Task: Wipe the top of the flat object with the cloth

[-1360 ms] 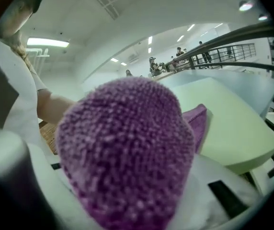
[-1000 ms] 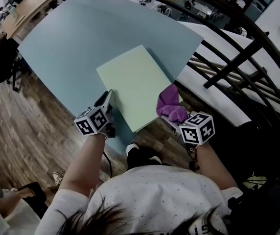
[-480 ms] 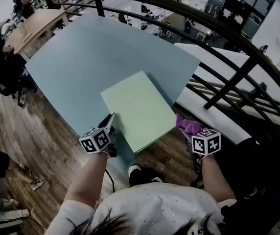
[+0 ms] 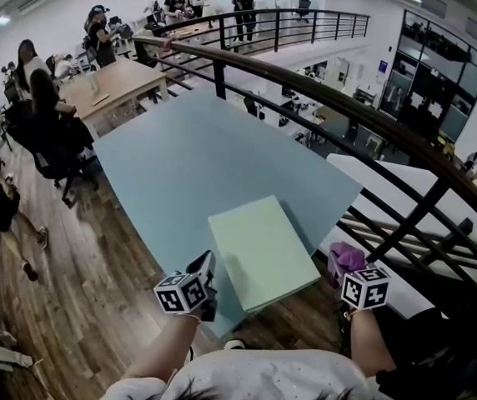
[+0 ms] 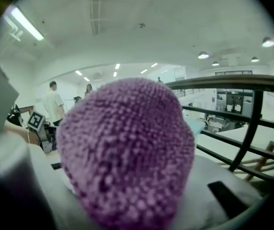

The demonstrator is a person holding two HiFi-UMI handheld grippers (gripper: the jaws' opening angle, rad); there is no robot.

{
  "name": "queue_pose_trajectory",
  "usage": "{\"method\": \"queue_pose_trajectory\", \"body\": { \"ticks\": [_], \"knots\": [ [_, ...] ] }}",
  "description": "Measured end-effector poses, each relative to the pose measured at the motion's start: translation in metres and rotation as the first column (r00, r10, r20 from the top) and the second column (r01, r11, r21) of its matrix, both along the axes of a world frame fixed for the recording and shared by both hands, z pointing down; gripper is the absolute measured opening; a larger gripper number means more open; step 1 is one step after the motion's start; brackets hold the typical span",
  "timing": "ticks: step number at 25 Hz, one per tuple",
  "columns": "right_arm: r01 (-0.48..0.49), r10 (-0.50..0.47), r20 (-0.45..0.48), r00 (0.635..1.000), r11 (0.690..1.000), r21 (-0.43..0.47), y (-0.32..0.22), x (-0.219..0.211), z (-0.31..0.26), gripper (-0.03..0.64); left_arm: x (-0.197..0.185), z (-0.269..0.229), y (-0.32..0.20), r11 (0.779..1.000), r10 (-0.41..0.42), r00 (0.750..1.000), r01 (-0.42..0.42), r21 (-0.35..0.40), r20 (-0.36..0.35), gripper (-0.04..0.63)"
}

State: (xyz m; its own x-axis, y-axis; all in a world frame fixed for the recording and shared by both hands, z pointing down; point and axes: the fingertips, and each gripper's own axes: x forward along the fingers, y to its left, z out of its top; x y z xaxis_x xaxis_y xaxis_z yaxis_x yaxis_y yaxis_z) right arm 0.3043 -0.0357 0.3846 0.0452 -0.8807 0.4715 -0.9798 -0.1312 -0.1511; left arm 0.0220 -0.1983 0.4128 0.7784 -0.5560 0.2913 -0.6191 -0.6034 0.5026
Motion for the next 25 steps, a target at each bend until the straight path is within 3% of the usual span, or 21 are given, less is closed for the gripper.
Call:
{"method": "queue_pose_trajectory", "body": {
  "ticks": [3,6,9,13,25],
  "knots": [
    [0.091,-0.095,0.016,0.995,0.984,0.152,-0.016,-0.024,-0.052,0.037,0.001,-0.054,0.020,0.996,0.023,0.997,-0.016,0.083,-0.078,0.000],
    [0.197,-0.192,-0.044,0.980,0.950,0.241,-0.023,-0.050,-0.090,0.037,0.001,-0.099,0.037,0.985,0.040,0.991,-0.018,0.171,-0.127,0.000],
    [0.289,-0.264,-0.128,0.956,0.923,0.254,-0.018,-0.068,-0.115,0.037,-0.005,-0.137,0.054,0.966,0.017,0.986,0.026,0.257,-0.164,0.000],
    [0.358,-0.321,-0.180,0.930,0.902,0.240,-0.003,-0.085,-0.125,0.034,-0.011,-0.163,0.079,0.930,-0.008,0.994,0.049,0.364,-0.113,0.000],
    [0.370,-0.349,-0.129,0.928,0.902,0.223,0.056,-0.093,-0.088,0.034,-0.040,-0.138,0.170,0.935,-0.068,0.990,0.106,0.338,-0.121,0.000]
  ]
}}
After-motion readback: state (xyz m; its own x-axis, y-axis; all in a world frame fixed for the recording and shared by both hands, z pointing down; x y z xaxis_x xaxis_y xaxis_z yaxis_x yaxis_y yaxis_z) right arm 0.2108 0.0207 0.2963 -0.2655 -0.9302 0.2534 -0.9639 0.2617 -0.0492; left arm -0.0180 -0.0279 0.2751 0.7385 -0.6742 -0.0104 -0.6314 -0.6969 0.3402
